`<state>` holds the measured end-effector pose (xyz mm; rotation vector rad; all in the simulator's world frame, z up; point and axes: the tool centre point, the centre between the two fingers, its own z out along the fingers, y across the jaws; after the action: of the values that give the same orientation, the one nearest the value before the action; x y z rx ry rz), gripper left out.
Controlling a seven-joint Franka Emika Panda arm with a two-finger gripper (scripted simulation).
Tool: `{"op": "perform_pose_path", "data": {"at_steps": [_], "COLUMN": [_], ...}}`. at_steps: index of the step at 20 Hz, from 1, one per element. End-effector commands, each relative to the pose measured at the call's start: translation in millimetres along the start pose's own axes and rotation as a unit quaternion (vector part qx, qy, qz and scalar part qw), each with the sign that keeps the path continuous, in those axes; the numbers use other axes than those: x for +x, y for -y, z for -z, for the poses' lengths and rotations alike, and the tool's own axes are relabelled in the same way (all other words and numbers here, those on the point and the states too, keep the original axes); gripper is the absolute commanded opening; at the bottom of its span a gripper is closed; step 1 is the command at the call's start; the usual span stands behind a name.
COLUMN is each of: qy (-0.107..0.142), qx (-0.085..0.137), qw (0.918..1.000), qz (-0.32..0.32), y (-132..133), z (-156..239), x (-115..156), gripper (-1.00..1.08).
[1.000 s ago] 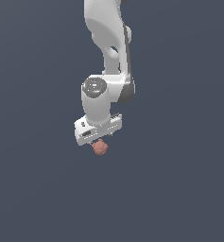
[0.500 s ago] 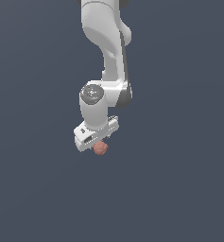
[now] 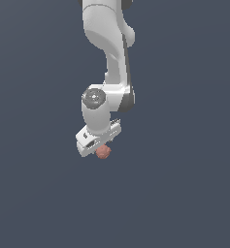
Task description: Pick up the object and move it to a goal position.
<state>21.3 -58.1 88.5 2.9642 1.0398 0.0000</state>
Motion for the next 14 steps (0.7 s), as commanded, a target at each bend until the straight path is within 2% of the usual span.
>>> {"op": "perform_pose_path", "data": {"at_steps": [1, 9, 14], "qy": [0.000, 0.000, 0.000], "qx": [0.000, 0.000, 0.000], "qw": [1.0000, 1.0000, 1.0000], "qz": [0.000, 0.002, 0.002], "y": [0.4, 1.2, 0.1], "z": [-4.9, -42.8, -49.0], "x": [-0.1, -0.7, 0.0], "gripper": [1.00, 1.00, 1.00]}}
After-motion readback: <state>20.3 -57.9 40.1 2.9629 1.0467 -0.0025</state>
